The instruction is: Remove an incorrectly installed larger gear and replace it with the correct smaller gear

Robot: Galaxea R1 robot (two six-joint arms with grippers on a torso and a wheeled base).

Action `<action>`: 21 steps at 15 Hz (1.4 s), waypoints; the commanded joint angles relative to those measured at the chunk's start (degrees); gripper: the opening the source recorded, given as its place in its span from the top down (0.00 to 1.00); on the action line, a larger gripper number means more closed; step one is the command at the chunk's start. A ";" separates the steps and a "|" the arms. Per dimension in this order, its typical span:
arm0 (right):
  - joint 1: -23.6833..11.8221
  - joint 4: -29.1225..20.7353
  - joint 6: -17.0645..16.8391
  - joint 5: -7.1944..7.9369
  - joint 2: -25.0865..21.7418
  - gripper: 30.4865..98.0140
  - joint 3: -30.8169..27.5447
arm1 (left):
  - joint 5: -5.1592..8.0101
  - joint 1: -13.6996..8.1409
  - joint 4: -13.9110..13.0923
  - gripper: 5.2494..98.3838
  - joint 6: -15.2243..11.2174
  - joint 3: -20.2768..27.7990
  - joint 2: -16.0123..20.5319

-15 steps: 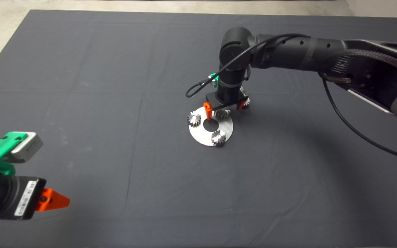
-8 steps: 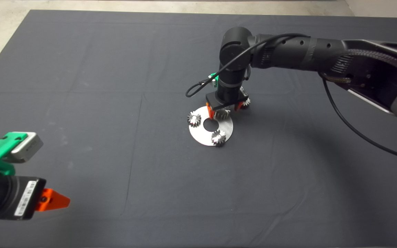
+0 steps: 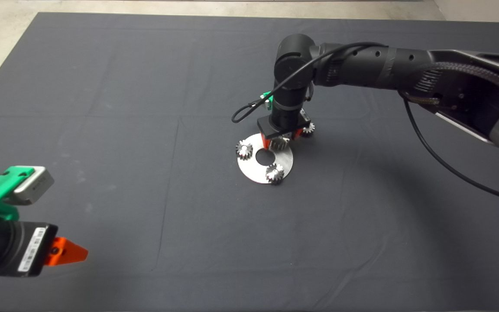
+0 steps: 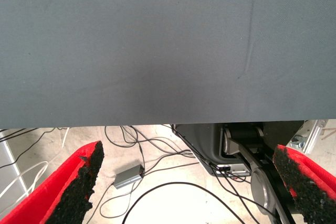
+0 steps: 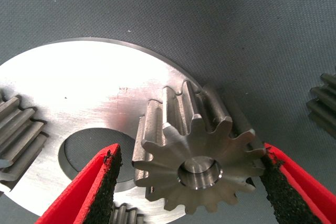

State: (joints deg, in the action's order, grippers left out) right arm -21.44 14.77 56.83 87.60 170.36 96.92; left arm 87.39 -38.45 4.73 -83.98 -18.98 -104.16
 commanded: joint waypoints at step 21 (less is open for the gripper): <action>-12.75 -6.77 -0.14 4.95 0.26 0.74 -0.87 | 3.22 3.14 0.81 0.16 -0.22 0.10 -0.48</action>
State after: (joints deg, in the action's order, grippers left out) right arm -30.87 12.35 56.86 87.43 170.79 96.59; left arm 87.39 -36.02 5.34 -84.02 -18.99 -104.46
